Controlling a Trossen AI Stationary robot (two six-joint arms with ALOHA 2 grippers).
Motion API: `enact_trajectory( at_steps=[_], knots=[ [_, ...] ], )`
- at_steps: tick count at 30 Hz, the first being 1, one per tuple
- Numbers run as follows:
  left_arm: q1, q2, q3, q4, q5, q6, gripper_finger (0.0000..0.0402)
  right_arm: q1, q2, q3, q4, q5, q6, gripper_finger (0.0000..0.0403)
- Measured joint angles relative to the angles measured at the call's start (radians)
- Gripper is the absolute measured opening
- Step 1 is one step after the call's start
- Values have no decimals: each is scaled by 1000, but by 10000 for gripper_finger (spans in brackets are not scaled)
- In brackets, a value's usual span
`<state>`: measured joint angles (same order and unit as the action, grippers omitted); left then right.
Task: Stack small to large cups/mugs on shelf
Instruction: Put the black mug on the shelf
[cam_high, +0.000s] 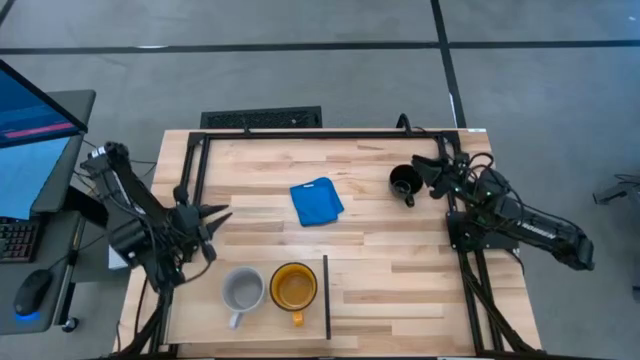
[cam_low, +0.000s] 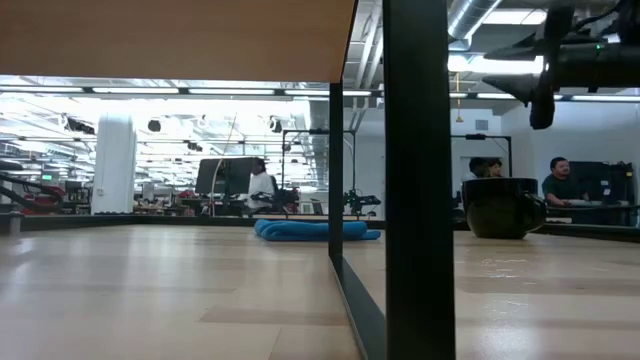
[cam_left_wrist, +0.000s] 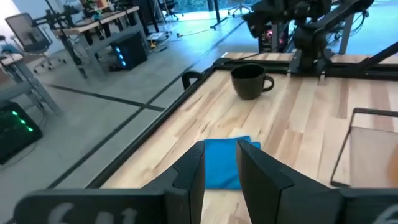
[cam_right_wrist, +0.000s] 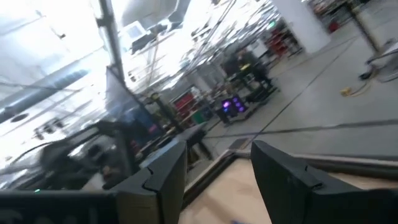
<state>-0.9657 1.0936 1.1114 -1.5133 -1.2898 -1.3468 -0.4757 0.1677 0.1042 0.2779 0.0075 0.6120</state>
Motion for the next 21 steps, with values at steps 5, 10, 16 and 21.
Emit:
enact_trajectory(
  at_steps=[5,10,16,21],
  knots=[
    [-1,-125,-140,46,-3,2,83,96,63,38,0,76,-49,202],
    [-9,-244,-224,73,-8,38,83,163,147,52,0,214,-62,202],
    [-11,-362,-276,149,-34,187,83,212,253,52,1,287,-7,202],
    [-10,-440,-327,345,-31,393,83,238,341,52,47,343,35,202]
  ],
)
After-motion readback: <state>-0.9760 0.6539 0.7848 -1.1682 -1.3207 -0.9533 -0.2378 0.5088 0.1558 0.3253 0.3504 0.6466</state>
